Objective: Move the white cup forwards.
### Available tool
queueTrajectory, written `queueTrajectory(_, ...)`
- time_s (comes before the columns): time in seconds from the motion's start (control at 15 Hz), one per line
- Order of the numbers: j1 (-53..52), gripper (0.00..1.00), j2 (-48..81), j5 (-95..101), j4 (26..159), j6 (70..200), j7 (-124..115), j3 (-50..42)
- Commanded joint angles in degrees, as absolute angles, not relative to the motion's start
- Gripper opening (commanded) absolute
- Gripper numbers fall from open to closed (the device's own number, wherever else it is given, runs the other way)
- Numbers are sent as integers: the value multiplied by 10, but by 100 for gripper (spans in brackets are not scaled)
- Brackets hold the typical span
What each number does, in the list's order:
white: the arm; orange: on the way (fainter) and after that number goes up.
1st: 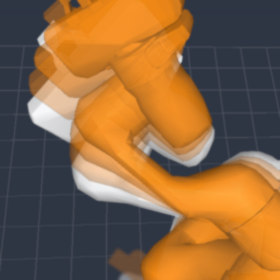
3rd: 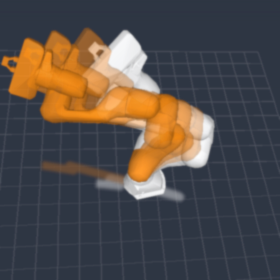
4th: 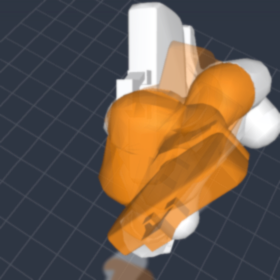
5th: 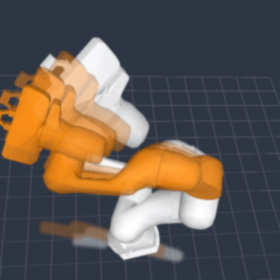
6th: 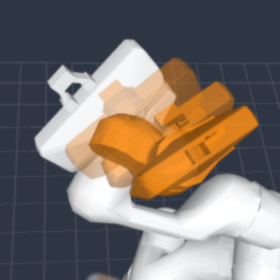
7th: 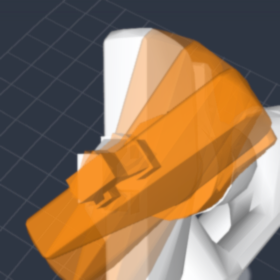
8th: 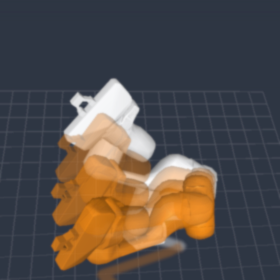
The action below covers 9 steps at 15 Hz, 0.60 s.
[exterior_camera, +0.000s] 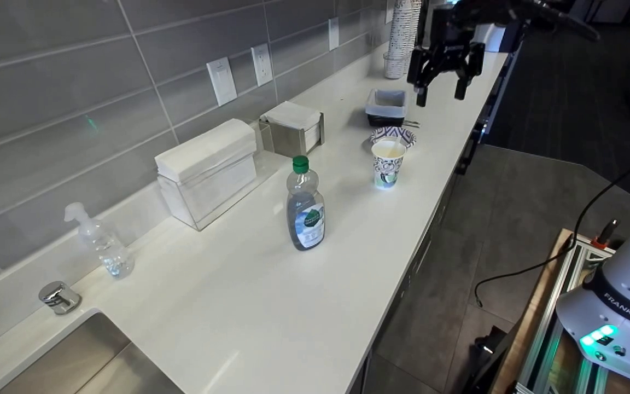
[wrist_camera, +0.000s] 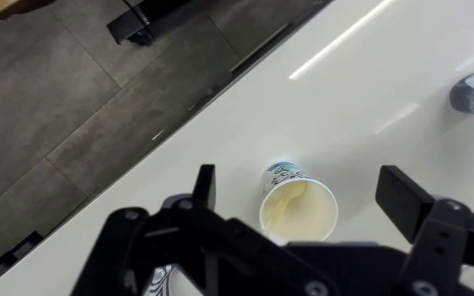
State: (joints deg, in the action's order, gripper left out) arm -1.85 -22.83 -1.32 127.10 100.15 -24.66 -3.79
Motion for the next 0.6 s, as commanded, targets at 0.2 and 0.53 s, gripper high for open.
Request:
queueTrajectory(0.2,25,100,-225,62,1138,846,-174,-14)
queueTrajectory(0.53,25,100,-213,77,1110,827,-169,-8)
